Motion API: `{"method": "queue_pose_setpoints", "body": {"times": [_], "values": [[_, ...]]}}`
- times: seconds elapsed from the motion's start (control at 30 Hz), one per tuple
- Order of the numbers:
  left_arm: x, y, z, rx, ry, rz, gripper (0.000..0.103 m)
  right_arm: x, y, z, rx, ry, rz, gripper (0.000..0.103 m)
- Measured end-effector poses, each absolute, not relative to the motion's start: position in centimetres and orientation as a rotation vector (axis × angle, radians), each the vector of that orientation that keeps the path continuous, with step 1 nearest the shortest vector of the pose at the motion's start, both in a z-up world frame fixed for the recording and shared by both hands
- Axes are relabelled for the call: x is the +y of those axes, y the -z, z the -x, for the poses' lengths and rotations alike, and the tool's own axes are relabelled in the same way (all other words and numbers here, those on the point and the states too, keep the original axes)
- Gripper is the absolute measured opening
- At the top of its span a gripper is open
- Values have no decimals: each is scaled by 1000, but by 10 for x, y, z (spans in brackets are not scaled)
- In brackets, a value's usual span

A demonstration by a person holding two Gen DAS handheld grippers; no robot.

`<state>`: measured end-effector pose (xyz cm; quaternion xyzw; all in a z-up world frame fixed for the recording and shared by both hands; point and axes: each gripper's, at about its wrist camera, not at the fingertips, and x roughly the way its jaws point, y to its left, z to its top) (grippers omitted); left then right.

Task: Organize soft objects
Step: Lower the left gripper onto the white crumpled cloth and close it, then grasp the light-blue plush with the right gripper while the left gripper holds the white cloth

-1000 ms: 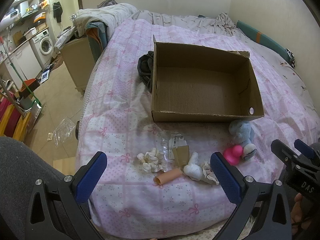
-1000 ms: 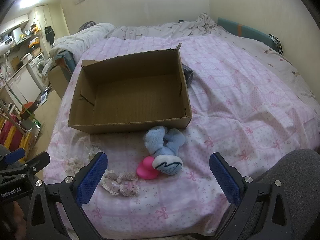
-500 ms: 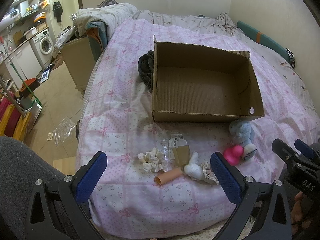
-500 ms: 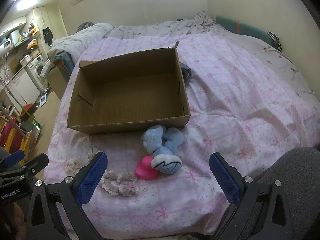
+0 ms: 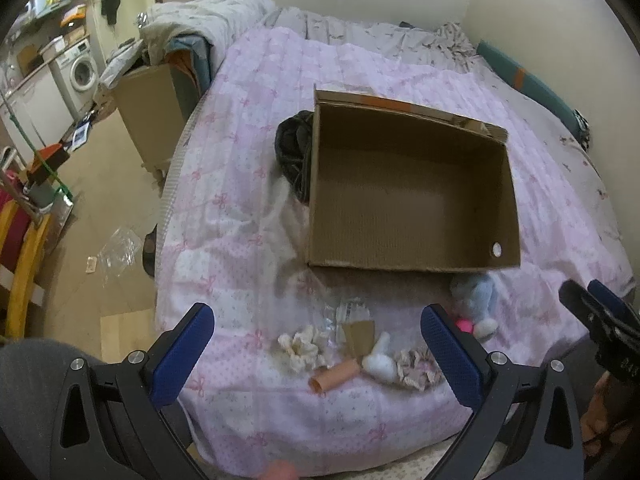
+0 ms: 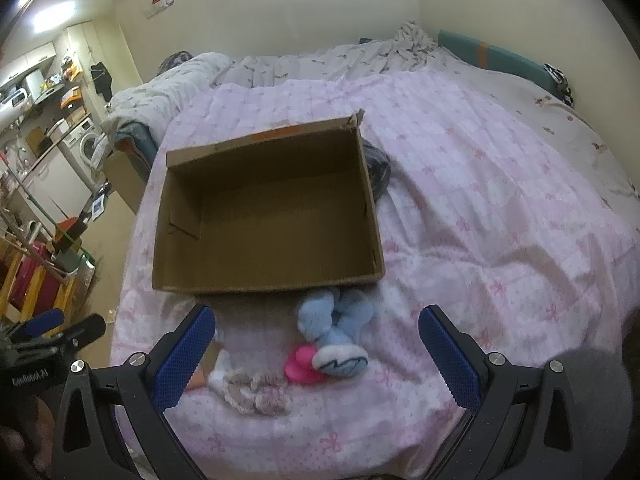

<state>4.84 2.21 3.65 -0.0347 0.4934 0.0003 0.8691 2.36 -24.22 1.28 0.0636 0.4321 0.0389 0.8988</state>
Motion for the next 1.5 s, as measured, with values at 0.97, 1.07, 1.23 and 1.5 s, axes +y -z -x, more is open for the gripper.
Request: {"method": "queue_pose_setpoints", "body": {"times": [0.97,1.07,1.23,1.5], "values": [[20,148,-101,1581,-71,124,36,-260,54,-61,1074,-95,-199,103],[20,152,-96,1586,-62,114,19,-259,56,-61,1076,-97,-195,103],[26,131,-88,1548,-43,130,17,-260,56,-61,1081,-105,-197,103],[37,55,-64,1335,13,157,17,-284,55,-67,1110,-103,-363,103]]}}
